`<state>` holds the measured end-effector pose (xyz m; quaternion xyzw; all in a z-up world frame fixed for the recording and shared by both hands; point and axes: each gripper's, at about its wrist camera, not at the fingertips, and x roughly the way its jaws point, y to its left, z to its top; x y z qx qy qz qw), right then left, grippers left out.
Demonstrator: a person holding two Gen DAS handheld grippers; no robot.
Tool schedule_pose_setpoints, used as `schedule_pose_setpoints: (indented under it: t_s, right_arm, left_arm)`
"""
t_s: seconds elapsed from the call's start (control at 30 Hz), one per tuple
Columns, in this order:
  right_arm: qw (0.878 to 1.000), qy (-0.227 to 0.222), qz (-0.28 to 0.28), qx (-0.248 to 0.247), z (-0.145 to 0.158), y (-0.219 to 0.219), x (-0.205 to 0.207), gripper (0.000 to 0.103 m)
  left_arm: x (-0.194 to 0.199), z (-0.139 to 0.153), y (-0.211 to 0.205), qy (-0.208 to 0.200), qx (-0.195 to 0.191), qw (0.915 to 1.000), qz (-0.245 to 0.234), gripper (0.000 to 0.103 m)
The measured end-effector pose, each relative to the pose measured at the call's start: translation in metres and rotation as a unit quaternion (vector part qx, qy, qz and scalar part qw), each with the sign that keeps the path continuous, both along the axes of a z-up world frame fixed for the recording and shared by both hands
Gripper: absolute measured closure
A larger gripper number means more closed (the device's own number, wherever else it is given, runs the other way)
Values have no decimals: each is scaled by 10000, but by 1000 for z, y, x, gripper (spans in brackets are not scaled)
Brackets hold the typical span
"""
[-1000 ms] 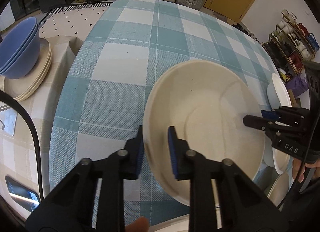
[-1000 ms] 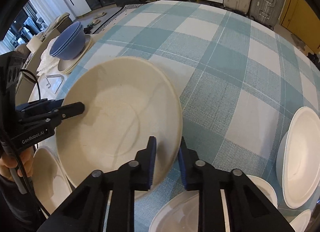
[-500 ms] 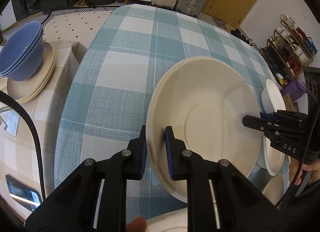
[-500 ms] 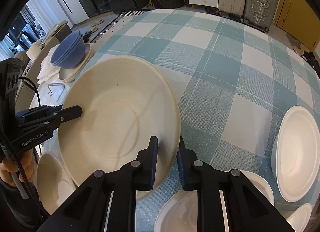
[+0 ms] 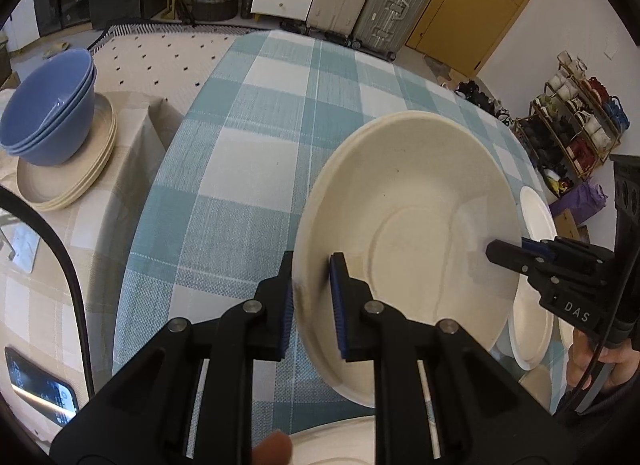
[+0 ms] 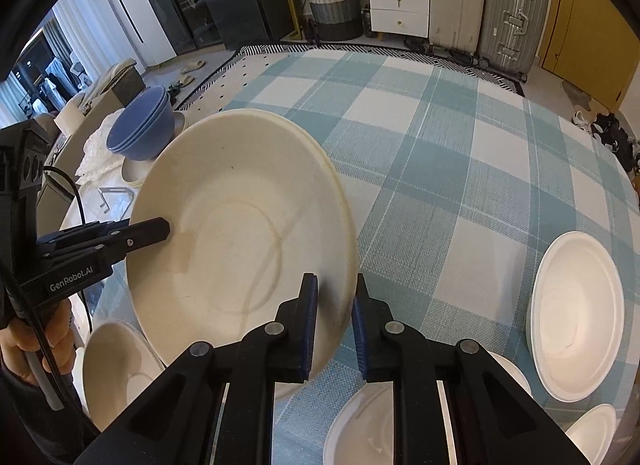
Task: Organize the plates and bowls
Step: 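Lift the plate with both grippers and lower it onto another beige plate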
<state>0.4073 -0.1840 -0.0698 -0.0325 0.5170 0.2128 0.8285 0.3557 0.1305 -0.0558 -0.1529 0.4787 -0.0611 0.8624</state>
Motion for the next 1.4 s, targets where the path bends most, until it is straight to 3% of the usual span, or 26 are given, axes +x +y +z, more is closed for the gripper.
schedule_pose_setpoints:
  t_s: [0.23, 0.6, 0.93, 1.4]
  right_arm:
    - [9999, -16, 20, 143, 8, -1, -4, 88]
    - [9997, -10, 54, 232, 20, 2, -22, 88]
    - [9981, -299, 338, 421, 43, 13, -65, 88]
    - [9974, -219, 513, 460, 43, 20, -118, 88]
  left_arm:
    - [-5, 4, 4, -80, -31, 10000, 46, 89]
    - [-29, 24, 2, -66, 221, 9997, 39, 89]
    - [-73, 50, 4, -315, 724, 9967, 209, 86]
    - [-143, 50, 5, -279, 762, 9962, 314, 85]
